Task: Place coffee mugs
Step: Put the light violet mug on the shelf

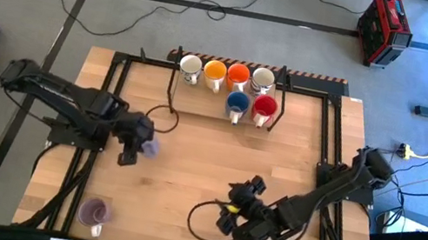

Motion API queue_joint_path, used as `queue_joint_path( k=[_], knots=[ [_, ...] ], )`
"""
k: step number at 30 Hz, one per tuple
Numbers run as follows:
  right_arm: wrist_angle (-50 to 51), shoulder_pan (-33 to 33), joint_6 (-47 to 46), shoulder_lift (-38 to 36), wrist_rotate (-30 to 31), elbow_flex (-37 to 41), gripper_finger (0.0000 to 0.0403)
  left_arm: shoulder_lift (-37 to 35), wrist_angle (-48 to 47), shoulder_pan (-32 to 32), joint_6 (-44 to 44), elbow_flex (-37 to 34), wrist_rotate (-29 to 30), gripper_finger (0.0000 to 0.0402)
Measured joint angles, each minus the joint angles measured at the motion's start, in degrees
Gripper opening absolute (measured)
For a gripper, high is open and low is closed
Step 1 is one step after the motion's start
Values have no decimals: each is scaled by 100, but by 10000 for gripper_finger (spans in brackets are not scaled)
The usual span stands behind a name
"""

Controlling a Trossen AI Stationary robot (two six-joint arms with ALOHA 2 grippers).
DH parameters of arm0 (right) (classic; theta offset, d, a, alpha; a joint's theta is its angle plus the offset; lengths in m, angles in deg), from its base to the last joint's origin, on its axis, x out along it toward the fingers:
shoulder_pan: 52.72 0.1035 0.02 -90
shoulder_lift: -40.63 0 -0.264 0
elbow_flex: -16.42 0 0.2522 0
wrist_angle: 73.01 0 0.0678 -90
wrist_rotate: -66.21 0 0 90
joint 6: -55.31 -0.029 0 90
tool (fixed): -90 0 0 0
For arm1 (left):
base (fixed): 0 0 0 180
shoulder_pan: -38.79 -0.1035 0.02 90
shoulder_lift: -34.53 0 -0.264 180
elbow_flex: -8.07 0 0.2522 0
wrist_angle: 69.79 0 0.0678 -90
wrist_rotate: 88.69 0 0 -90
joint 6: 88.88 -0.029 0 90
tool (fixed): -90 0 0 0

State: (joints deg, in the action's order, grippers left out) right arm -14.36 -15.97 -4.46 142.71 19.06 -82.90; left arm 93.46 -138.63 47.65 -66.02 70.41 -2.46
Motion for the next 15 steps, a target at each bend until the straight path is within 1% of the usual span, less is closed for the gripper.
queue_joint_path(
  k=[3,6,10,15],
  knots=[
    [-520,0,116,240,-3,0,289,91,134,341,115,20,87,18],
    [-913,2,156,444,-81,0,289,310,165,748,215,205,238,18],
    [-1413,2,133,683,-303,4,289,832,180,1245,211,599,435,18],
    [-1922,60,238,898,-509,4,289,1656,202,1612,-81,1234,577,18]
  ],
)
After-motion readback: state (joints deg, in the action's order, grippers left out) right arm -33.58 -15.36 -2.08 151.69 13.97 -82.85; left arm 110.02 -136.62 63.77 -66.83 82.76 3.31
